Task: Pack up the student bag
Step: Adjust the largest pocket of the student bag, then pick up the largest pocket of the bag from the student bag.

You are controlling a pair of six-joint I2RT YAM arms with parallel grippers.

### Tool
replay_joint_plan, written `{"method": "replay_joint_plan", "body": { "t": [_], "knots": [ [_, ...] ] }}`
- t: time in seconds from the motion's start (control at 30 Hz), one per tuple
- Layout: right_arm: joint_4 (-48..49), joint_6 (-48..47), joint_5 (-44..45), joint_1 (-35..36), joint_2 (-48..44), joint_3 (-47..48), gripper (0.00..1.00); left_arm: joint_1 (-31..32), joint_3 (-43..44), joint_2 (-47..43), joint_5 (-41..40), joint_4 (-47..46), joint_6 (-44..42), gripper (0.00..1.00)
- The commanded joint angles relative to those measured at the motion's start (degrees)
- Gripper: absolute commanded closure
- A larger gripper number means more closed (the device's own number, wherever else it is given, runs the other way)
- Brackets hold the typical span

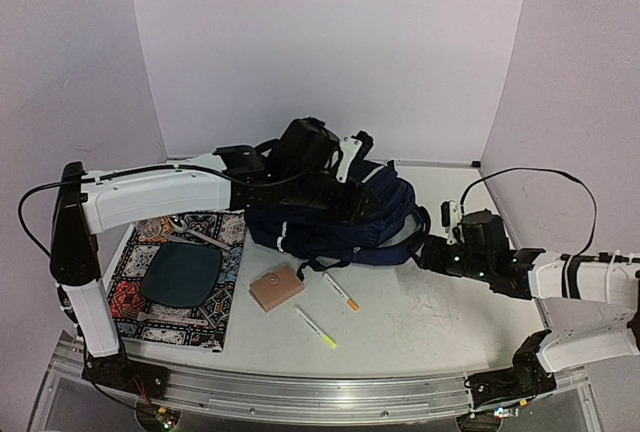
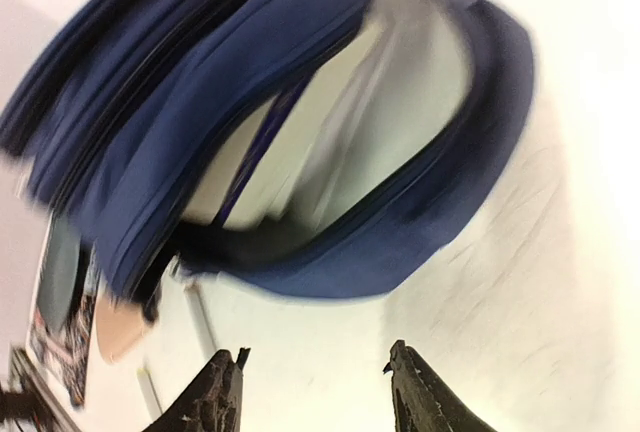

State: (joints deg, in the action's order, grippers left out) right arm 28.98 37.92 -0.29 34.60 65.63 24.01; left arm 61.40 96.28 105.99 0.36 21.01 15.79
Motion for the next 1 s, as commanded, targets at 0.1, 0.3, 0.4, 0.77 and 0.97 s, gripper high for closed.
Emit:
{"method": "replay_joint_plan", "body": {
  "t": [0.1, 0.3, 0.4, 0.77, 0.97],
  "knots": [
    [8.01, -1.49, 10.04, 12.59, 7.54, 1.35, 0.48, -6.44, -13.15, -4.6, 1.59, -1.93, 6.87, 0.39],
    [12.91, -2.25, 17.94, 18.5, 20.51, 9.31, 0.48, -7.18, -18.64, -5.09, -0.34, -3.0, 8.86, 0.33],
    [13.67, -3.12, 21.77, 20.17, 26.24, 14.09, 0.47, -7.99, -20.35, -5.0, -4.11, -2.99, 12.26, 0.3],
    [6.38, 2.14, 34.79, 22.51, 40.02, 27.41, 0.43, -9.19, -20.45, 2.15, -8.5, -3.0, 16.24, 0.26],
    [1.0, 5.52, 40.49, 22.58, 43.44, 29.97, 0.55, -9.18, -18.91, 5.57, -9.73, -2.82, 15.06, 0.26]
  ]
}}
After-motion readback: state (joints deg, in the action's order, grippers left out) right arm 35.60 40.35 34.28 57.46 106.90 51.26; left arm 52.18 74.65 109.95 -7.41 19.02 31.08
